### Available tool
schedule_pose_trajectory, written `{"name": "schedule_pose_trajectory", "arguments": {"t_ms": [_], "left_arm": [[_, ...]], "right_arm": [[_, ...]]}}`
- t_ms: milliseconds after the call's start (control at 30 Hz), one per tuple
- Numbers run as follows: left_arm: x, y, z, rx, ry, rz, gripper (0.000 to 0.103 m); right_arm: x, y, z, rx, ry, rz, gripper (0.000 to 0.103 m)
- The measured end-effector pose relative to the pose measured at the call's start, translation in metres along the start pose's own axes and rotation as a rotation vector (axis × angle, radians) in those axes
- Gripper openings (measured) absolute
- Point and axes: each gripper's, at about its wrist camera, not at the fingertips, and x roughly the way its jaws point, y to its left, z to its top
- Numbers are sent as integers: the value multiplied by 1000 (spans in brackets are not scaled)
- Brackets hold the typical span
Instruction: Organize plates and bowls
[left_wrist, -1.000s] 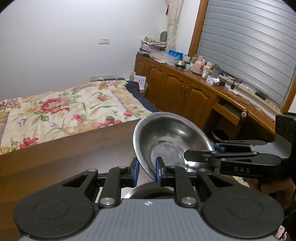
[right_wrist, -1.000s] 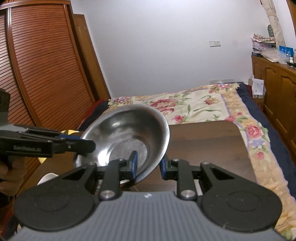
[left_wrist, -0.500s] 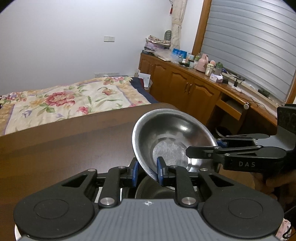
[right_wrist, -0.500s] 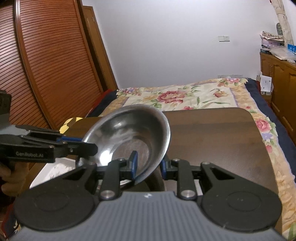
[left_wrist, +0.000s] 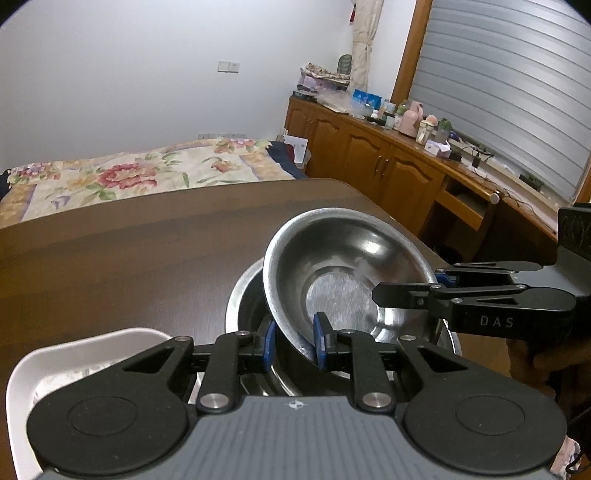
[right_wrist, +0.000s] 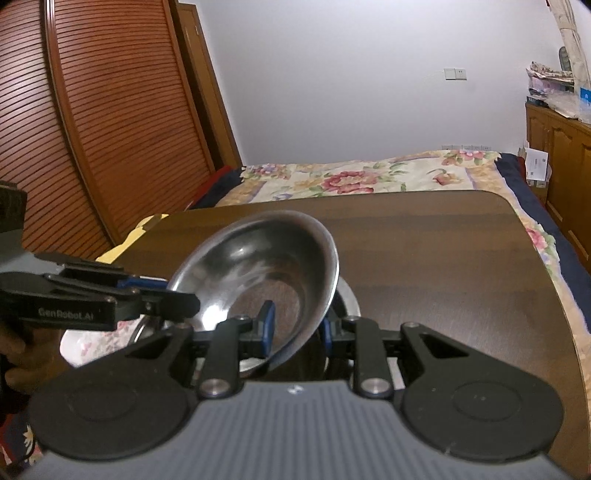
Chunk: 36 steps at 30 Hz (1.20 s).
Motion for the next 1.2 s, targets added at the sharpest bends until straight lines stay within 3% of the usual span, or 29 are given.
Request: {"name": "schedule_pose_trajectory", "arguments": {"t_ms": [567,900,1200], "left_arm": [[-6,-9,-14,33,-11,38,24],[-4,-11,-25,63,-19,79,24],[-5,-12,-25,50,-26,81,24]], "right_arm": [[-2,11,-10,-69,-1,-30,27],[-10,15,-14,-123,-56,-90,28],[-10,10,-12,-109,-69,-80,27]]}}
